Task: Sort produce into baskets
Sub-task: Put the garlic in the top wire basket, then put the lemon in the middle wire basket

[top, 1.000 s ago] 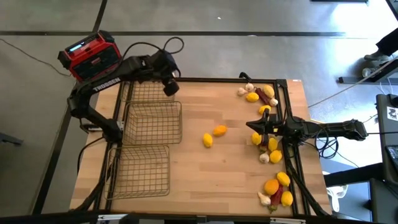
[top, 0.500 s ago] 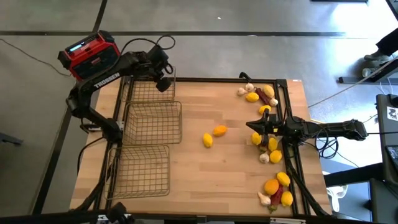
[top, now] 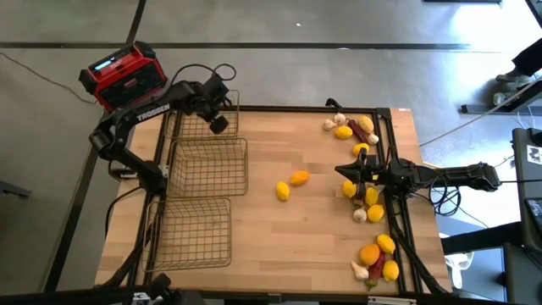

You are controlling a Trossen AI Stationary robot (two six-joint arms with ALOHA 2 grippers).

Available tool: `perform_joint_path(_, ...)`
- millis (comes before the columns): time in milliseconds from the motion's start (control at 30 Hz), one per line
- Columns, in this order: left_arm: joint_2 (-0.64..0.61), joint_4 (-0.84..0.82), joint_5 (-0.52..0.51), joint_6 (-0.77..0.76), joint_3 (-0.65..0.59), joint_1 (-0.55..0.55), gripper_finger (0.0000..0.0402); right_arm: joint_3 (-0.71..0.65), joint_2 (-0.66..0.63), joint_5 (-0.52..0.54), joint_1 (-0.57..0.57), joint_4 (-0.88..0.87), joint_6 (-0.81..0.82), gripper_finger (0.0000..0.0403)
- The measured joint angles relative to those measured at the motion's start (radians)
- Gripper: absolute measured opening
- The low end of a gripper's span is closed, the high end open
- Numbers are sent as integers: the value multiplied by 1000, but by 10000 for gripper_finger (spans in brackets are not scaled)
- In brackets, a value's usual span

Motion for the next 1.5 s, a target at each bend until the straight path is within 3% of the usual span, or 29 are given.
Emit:
perform_joint_path(767, 0, 60, 39, -41, -106, 0, 29, 0, 0, 0, 0, 0, 0, 16)
perform_joint_path(1200, 0, 73, 40, -46, -106, 0, 123, 0, 0, 0, 0, 0, 0, 16)
perform_joint_path(1500, 0, 72, 41, -46, -50, -72, 139, 0, 0, 0, 0, 0, 0, 16)
